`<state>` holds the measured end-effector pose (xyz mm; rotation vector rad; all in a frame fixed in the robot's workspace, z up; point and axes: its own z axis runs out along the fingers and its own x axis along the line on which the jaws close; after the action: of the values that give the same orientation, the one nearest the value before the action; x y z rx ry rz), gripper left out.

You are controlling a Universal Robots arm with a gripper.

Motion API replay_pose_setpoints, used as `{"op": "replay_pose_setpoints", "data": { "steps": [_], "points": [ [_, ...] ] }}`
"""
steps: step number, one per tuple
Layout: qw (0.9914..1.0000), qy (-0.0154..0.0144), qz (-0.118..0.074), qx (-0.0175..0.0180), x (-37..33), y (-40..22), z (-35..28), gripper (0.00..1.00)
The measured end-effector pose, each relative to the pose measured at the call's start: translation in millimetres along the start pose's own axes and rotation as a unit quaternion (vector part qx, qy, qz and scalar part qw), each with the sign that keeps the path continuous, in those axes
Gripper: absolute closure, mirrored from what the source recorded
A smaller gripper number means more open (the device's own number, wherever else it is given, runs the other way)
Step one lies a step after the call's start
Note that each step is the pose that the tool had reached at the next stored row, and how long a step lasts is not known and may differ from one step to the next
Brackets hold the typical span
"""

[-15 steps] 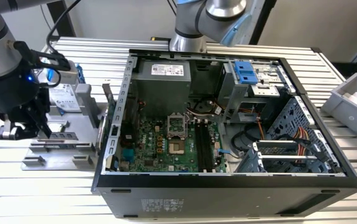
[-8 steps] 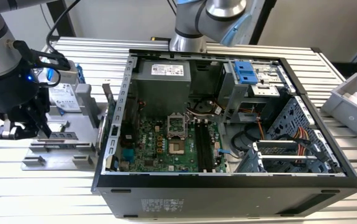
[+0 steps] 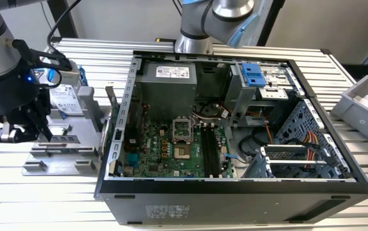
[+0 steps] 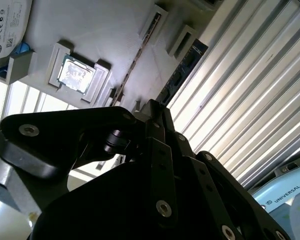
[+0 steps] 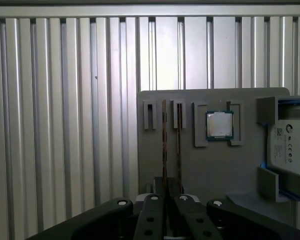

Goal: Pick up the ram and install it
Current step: 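Pick up the ram and move it above insertion slot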

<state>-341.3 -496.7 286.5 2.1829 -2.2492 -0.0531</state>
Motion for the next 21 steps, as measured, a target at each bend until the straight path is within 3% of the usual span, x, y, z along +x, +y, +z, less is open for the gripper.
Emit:
{"op": "replay_pose_setpoints", "data": {
  "steps": [21],
  "points": [
    [1.00000,-0.0001,0.000,0.0000,-0.4,0.6,-22.1,1.00]
  ]
}}
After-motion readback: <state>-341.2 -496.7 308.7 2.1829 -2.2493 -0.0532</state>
